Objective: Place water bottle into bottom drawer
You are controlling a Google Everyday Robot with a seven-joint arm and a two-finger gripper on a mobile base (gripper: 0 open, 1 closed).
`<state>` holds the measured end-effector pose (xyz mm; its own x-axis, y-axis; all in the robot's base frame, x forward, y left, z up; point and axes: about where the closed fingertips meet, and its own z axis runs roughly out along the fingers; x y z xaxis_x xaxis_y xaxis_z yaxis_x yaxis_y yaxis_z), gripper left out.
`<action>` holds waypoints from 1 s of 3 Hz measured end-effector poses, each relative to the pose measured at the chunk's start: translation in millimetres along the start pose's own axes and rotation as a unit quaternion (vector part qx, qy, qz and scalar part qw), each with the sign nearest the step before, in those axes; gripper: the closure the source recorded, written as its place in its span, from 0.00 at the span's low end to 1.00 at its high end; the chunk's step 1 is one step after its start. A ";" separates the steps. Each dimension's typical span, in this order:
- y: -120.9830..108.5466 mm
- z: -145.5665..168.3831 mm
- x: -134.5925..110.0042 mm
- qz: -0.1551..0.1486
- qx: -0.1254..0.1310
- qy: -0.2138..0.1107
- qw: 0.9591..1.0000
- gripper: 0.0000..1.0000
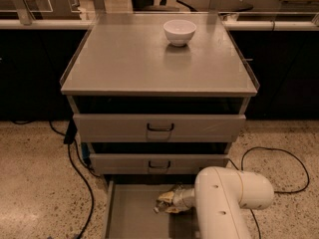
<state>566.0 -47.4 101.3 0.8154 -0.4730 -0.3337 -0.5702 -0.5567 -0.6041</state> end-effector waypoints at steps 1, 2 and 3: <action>-0.3 -0.3 -0.3 0.000 0.000 0.000 1.000 0.00; -6.2 -7.3 -3.5 0.000 0.000 0.000 1.000 0.00; -12.0 -14.2 -6.8 0.000 0.000 0.000 1.000 0.00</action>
Offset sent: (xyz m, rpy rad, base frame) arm 0.0000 0.0000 0.0000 0.0000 0.0000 0.0000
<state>565.9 -47.2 121.1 0.8155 -0.4727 -0.3338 -0.5700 -0.5569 -0.6041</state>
